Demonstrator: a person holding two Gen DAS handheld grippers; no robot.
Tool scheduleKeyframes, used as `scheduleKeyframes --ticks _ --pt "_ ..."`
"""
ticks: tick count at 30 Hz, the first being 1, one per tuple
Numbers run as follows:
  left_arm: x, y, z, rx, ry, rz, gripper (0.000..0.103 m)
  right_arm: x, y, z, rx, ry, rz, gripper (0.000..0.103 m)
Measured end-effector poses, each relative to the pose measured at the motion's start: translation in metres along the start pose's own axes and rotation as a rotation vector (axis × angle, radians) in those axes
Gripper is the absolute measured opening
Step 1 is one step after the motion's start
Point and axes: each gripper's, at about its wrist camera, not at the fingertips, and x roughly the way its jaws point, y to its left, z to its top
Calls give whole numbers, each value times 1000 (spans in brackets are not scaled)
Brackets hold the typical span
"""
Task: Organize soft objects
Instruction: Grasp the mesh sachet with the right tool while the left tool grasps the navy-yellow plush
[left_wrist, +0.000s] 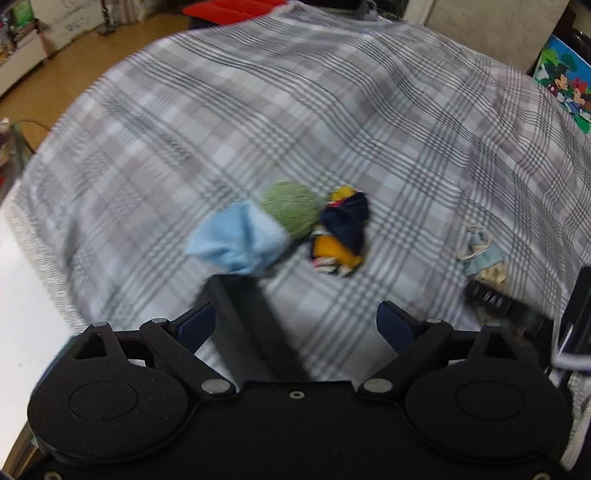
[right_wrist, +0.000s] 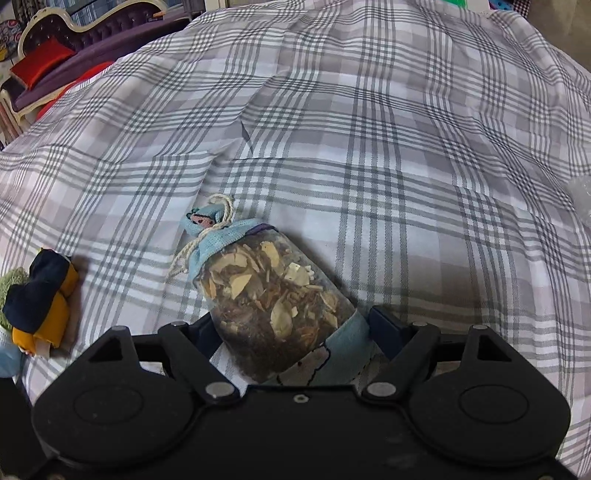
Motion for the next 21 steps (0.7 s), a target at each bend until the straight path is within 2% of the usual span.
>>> scheduleKeyframes --ticks 5,10,18,21 --pt "49 -33 27 -11 82 -8 91 -1 -3 -1 7 -8 16 81" --pt "95 -38 41 -81 159 4 90 -3 -4 -3 12 -11 28 82" --pt "134 -49 54 -72 203 52 90 -3 -5 -3 20 -12 38 82" --pt "139 -55 56 -61 202 52 83 -3 -5 -3 20 -12 41 83"
